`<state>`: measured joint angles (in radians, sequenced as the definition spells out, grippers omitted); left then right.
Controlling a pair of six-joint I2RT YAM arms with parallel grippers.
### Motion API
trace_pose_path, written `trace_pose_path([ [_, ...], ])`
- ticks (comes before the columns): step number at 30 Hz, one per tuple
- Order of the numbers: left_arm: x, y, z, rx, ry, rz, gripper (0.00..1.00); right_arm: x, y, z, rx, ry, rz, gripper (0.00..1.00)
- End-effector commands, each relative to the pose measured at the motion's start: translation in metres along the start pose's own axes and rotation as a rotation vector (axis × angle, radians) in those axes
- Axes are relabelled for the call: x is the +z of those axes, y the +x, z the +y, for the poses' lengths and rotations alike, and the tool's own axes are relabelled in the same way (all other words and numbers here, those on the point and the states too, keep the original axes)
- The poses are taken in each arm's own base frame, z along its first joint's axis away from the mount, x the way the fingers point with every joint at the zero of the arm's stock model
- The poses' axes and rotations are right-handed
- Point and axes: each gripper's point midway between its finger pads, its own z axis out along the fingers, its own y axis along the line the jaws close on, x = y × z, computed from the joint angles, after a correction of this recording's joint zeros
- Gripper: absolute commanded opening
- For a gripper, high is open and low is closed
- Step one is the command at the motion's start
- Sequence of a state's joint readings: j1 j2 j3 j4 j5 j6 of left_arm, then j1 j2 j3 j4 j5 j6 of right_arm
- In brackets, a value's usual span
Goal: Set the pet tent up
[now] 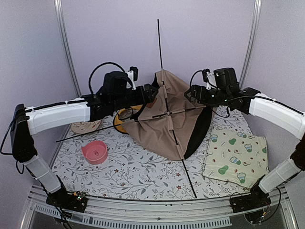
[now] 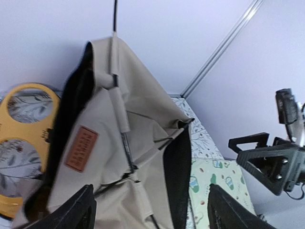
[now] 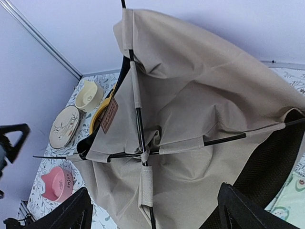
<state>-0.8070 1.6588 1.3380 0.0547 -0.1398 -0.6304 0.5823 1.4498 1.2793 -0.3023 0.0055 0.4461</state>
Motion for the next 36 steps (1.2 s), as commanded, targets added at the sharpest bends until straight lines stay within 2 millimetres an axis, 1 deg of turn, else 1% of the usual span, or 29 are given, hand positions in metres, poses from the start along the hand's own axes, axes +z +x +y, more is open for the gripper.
trace_pose_path([
  [1,-0.038,-0.017,0.062,0.193,-0.096,0.039,0.81,0.035,0.02,0.012,-0.025,-0.07,0.089,0.92],
  [3,-0.053,-0.017,0.095,0.254,-0.172,0.086,0.82,0.051,0.031,0.014,-0.04,-0.081,0.125,0.9],
  [6,-0.07,-0.014,0.136,0.294,-0.236,0.169,0.82,0.075,0.048,0.018,-0.063,-0.097,0.179,0.87],
  [8,-0.077,-0.008,0.155,0.331,-0.282,0.231,0.82,0.09,0.054,0.023,-0.088,-0.1,0.206,0.86],
  [10,-0.08,-0.002,0.171,0.364,-0.325,0.292,0.82,0.106,0.065,0.026,-0.109,-0.096,0.245,0.85],
  [11,-0.08,-0.001,0.176,0.384,-0.348,0.313,0.82,0.113,0.07,0.026,-0.117,-0.09,0.26,0.85],
  [14,-0.077,0.012,0.192,0.451,-0.399,0.415,0.82,0.13,0.083,0.022,-0.13,-0.064,0.297,0.83],
  [16,-0.076,0.022,0.2,0.488,-0.41,0.481,0.82,0.136,0.089,0.019,-0.134,-0.047,0.312,0.82],
  [18,-0.075,0.032,0.205,0.517,-0.411,0.541,0.82,0.138,0.093,0.016,-0.135,-0.033,0.325,0.82],
  [23,-0.076,0.058,0.214,0.561,-0.381,0.648,0.82,0.134,0.099,0.014,-0.145,-0.025,0.337,0.82],
  [27,-0.074,0.079,0.217,0.548,-0.347,0.717,0.79,0.132,0.105,0.019,-0.152,-0.043,0.351,0.8],
  [30,-0.074,0.088,0.219,0.543,-0.338,0.741,0.78,0.134,0.111,0.021,-0.163,-0.047,0.367,0.79],
  [36,-0.075,0.11,0.232,0.532,-0.354,0.808,0.78,0.136,0.12,0.013,-0.182,-0.021,0.393,0.77],
])
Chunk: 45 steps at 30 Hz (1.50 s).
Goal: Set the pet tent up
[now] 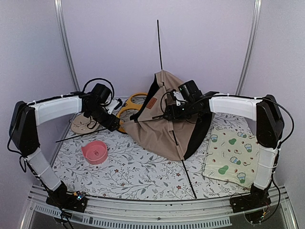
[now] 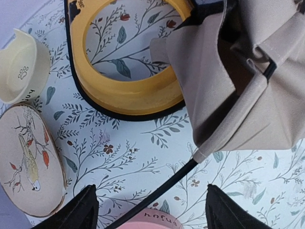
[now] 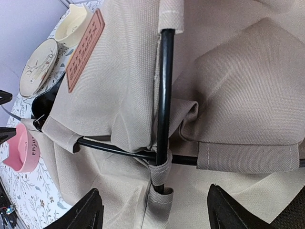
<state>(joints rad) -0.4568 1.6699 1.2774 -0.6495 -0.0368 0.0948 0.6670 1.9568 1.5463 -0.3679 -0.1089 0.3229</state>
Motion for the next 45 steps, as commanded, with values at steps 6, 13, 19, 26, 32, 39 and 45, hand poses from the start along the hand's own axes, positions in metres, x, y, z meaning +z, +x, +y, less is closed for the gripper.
trace_pose_path([
  [6,0.028,0.032,-0.007,0.021,0.029,0.122,0.78,0.016,0.016,-0.005,-0.022,0.015,0.054,0.7],
  [13,0.041,0.034,-0.007,0.029,0.028,0.147,0.68,0.029,0.01,0.001,-0.031,0.008,0.066,0.57],
  [19,0.039,0.026,-0.016,0.051,0.034,0.129,0.27,0.013,-0.014,-0.001,-0.057,0.07,0.024,0.3],
  [26,0.002,-0.01,-0.03,0.071,0.039,-0.001,0.0,-0.026,-0.051,0.004,-0.099,0.121,-0.06,0.06],
  [32,-0.039,-0.042,-0.042,0.079,0.045,-0.146,0.0,-0.057,-0.071,0.01,-0.117,0.135,-0.11,0.1],
  [39,-0.057,-0.049,-0.07,0.09,0.128,-0.213,0.0,-0.088,-0.091,0.004,-0.131,0.196,-0.185,0.5],
  [45,-0.06,-0.049,-0.086,0.097,0.163,-0.23,0.0,-0.085,-0.133,-0.002,-0.138,0.133,-0.25,0.74],
])
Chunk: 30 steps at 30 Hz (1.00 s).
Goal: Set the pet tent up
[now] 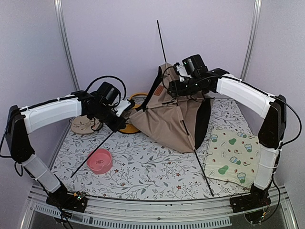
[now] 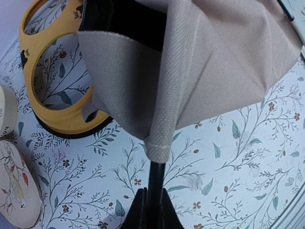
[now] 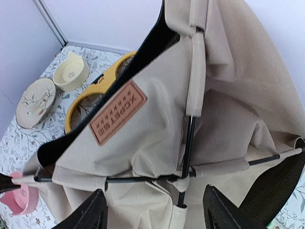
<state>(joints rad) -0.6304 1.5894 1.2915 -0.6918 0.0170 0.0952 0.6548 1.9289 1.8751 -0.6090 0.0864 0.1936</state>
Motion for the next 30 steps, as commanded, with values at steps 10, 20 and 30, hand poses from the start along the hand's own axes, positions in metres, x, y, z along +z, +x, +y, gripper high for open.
trace_pose_path([
  [10,-0.033,-0.045,-0.024,-0.044,0.074,-0.224,0.0,0.041,-0.067,-0.021,-0.058,-0.082,-0.116,0.78],
  [20,-0.036,-0.045,-0.049,-0.062,0.143,-0.263,0.0,0.035,-0.068,0.017,-0.121,-0.197,-0.133,0.3],
  [30,-0.051,-0.053,-0.091,-0.21,0.241,-0.349,0.0,-0.002,-0.068,0.092,-0.308,-0.272,-0.183,0.03],
])
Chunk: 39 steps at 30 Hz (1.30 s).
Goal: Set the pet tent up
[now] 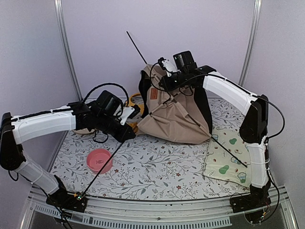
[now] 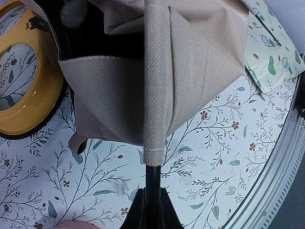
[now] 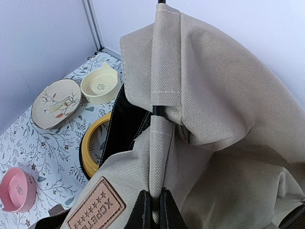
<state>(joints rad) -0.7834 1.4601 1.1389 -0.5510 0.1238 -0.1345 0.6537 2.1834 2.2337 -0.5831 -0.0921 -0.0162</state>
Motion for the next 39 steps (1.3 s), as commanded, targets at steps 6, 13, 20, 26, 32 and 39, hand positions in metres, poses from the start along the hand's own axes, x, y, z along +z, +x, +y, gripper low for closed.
trace_pose_path([
  [6,-0.032,-0.078,-0.023,-0.206,0.036,-0.352,0.0,-0.042,-0.045,0.063,-0.153,-0.086,-0.12,0.03],
  [13,-0.037,-0.104,-0.016,-0.297,0.02,-0.474,0.0,-0.053,-0.055,0.079,-0.165,-0.137,-0.156,0.05],
  [20,-0.039,-0.124,-0.017,-0.375,0.066,-0.607,0.0,-0.06,-0.054,0.093,-0.172,-0.143,-0.15,0.28],
  [26,-0.036,-0.131,-0.011,-0.401,0.062,-0.698,0.0,-0.079,-0.058,0.096,-0.146,-0.129,-0.149,0.63],
  [32,-0.031,-0.136,-0.016,-0.4,0.075,-0.749,0.0,-0.123,-0.069,0.104,-0.108,-0.144,-0.214,0.82],
  [39,-0.024,-0.151,-0.02,-0.4,0.086,-0.788,0.0,-0.172,-0.053,0.109,-0.026,-0.193,-0.261,0.86],
])
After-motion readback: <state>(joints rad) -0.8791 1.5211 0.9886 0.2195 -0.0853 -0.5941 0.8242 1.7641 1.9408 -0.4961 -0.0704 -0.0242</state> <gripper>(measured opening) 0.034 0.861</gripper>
